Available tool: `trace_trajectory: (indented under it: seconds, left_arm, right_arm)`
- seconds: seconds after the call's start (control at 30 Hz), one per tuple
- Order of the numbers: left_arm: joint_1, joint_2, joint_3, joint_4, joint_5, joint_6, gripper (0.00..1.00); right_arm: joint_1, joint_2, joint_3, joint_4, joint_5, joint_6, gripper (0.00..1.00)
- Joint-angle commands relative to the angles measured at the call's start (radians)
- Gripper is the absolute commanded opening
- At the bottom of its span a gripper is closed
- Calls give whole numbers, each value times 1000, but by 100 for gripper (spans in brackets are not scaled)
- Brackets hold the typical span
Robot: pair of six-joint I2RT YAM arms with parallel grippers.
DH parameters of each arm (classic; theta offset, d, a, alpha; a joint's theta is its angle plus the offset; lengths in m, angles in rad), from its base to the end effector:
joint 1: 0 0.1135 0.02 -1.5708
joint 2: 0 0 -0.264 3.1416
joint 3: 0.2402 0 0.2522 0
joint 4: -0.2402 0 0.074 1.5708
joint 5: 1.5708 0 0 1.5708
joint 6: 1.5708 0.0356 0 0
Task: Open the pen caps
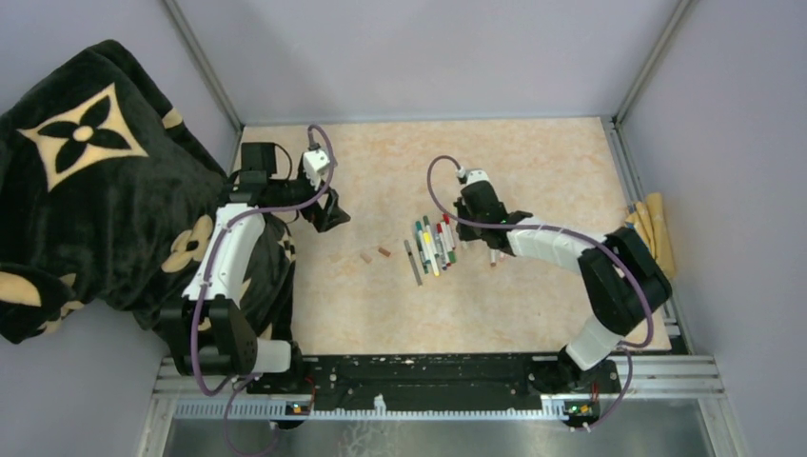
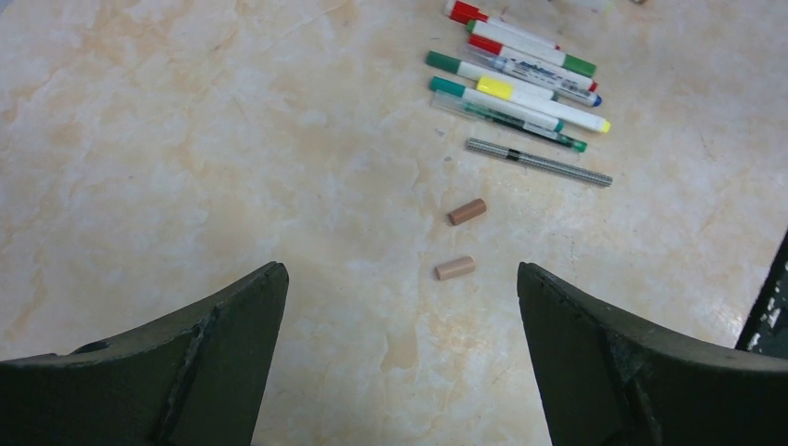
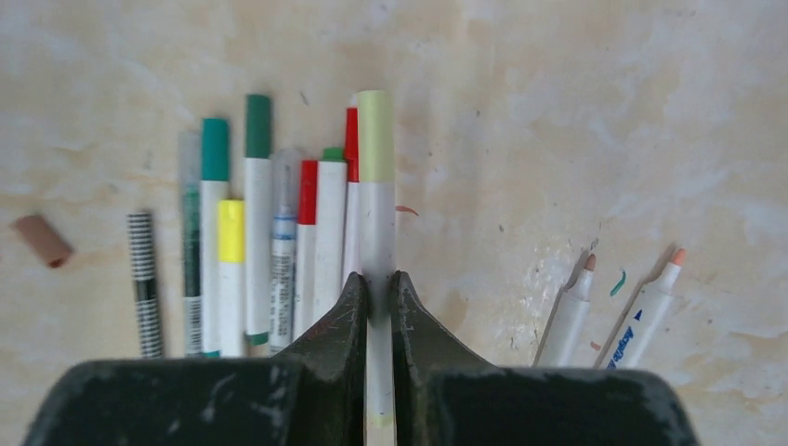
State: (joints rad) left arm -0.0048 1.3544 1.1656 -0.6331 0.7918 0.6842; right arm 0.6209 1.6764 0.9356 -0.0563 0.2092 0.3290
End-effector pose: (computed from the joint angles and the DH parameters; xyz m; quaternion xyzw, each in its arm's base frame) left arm 0.2825 -0.0267 0.3118 0.4228 0.7606 -0.2260 0.4378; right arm 0.2850 0.1948 0.1771 -0.0950 0.9170 0.0856 0.3779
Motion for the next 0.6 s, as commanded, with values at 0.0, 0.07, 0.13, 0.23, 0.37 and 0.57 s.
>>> trace_trajectory:
  seconds: [0.0, 0.07, 0.13, 0.23, 0.37, 0.57]
  left_arm:
    - [-7, 27, 37, -124, 141, 153, 99]
    - [-20, 28, 33, -150, 148, 199, 99]
    - [-36, 27, 25, -173, 163, 253, 99]
    - [-75, 15, 6, -223, 186, 353, 99]
    - [-167, -31, -57, -192, 136, 427, 99]
    - [-324, -78, -127, -115, -26, 452, 99]
  right_arm:
    - [-51, -162, 26, -6, -189, -16, 0]
    - [-68, -197, 23, -14, -352, -6, 0]
    - [-75, -213, 22, -19, -497, 7, 0]
    - [-76, -204, 25, -13, -736, 34, 0]
    - [-73, -154, 28, 42, -1027, 95, 0]
    - [-14, -75, 89, 41, -1174, 116, 0]
